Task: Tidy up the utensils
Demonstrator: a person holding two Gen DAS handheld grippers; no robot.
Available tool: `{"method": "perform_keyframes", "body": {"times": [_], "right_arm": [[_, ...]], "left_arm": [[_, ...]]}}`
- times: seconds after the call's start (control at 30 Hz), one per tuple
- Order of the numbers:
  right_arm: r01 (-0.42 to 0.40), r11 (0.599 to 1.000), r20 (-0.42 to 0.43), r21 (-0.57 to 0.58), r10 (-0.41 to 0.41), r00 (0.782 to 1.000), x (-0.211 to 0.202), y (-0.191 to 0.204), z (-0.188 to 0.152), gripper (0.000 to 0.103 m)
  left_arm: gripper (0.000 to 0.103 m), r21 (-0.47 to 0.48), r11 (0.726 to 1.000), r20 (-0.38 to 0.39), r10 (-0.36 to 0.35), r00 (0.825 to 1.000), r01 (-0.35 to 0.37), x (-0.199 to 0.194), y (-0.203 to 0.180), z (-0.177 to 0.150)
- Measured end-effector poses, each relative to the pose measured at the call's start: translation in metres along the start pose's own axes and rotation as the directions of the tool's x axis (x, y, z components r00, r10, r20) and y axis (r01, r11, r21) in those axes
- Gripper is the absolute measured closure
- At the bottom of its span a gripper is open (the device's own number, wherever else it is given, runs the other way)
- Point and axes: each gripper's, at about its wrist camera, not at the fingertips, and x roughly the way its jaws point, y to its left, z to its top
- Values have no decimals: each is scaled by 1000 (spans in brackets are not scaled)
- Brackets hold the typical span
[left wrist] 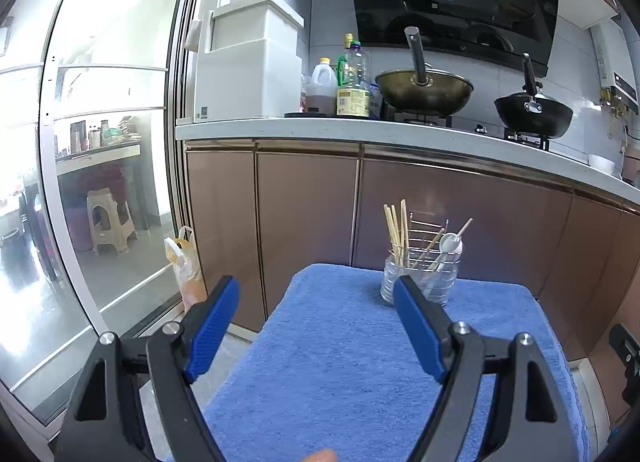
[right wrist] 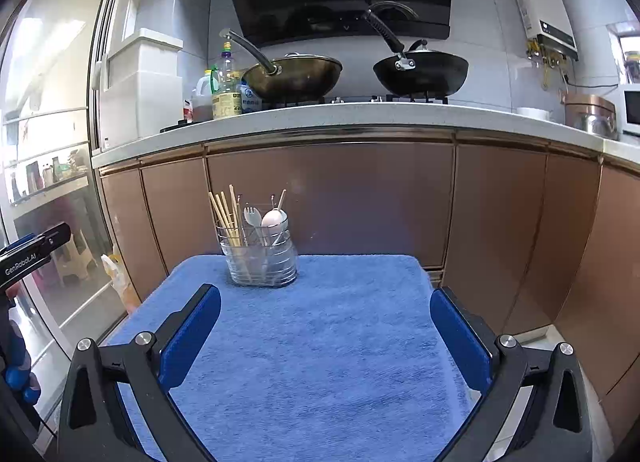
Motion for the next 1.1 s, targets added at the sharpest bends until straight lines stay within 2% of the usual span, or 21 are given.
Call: {"method": "perform_keyframes", "body": {"times": [0.77,1.1], "right_arm": [[68,996,-13,-55,-69,998,-1,7,6,0],[83,995,-9,-49,-83,996,-2,1,8,0]], "left_arm": [[25,-12,1000,21,19,1000,-19,-8,13,2],[25,0,1000,25,0,1000,0,-12,8,1]]}}
